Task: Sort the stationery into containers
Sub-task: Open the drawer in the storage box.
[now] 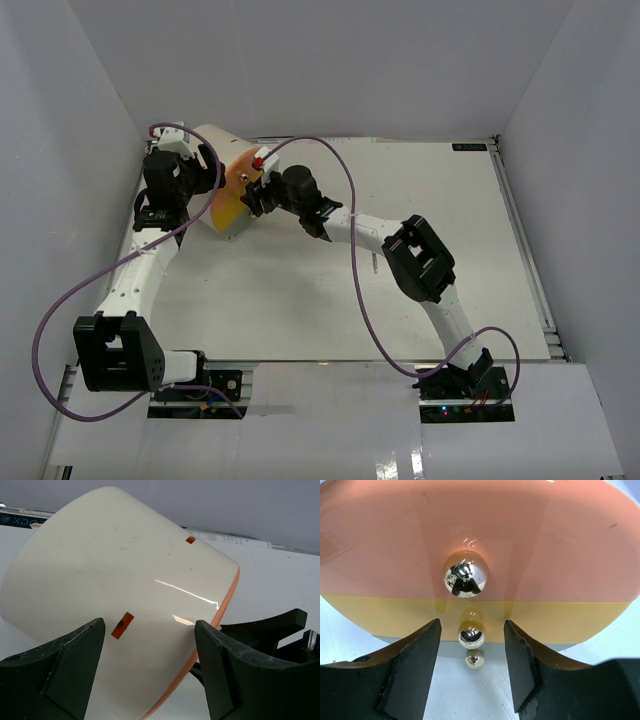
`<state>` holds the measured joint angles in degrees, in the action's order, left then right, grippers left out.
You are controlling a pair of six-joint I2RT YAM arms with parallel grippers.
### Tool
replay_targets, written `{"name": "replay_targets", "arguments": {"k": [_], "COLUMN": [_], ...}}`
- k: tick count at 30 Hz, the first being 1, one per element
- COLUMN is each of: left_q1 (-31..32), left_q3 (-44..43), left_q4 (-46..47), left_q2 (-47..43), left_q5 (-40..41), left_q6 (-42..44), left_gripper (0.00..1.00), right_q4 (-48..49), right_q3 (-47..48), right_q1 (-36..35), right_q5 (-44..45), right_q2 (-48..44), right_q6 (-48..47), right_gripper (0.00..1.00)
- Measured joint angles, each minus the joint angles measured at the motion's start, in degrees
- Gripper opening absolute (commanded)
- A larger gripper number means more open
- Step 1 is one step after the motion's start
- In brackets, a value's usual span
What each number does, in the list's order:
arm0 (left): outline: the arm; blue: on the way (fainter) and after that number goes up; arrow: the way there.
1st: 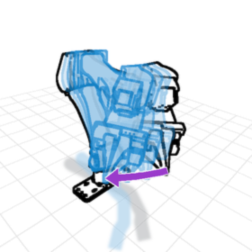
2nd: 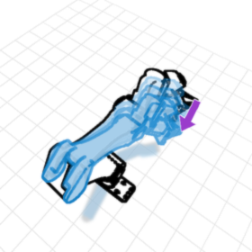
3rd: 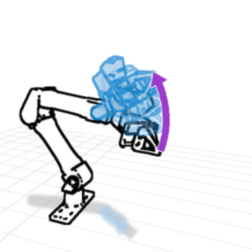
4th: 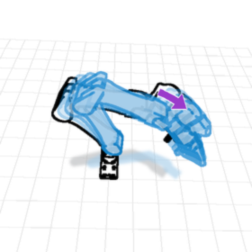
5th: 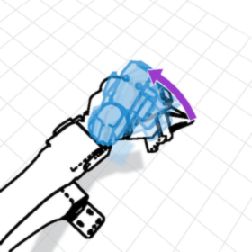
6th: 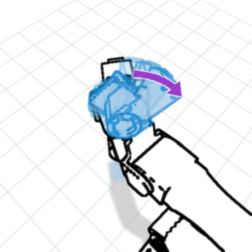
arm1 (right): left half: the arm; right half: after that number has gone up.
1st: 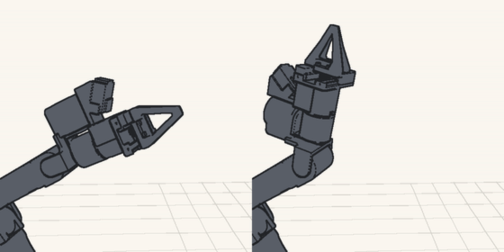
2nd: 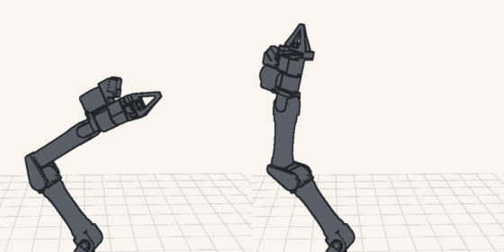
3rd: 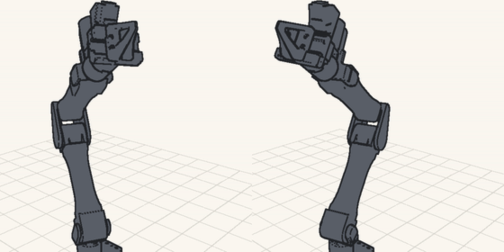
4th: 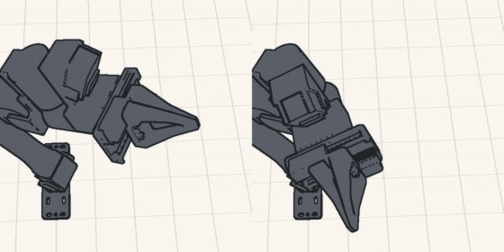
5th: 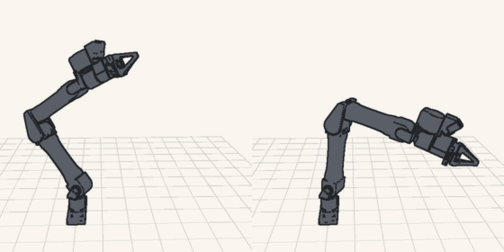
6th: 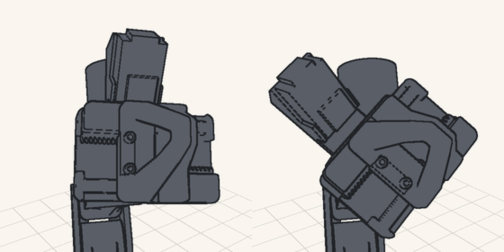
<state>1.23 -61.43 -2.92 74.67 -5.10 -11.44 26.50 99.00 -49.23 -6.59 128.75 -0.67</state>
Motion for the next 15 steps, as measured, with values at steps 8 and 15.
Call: {"name": "replay_targets", "arguments": {"k": [8, 15], "left_q1": [0.0, 0.0], "left_q3": [0.0, 0.0], "left_q4": [0.0, 0.0], "left_q2": [0.0, 0.0], "left_q5": [-0.2, -0.4], "left_q6": [0.0, 0.0], "left_gripper": [0.82, 0.82], "right_q4": [-1.2, -2.9], "right_q3": [1.8, 2.6], "right_q1": [0.0, 0.1], "right_q5": [0.0, 0.0], "right_q2": [1.5, 3.1], "right_q6": [0.0, 0.1], "right_gripper": [0.59, 0.55]}}
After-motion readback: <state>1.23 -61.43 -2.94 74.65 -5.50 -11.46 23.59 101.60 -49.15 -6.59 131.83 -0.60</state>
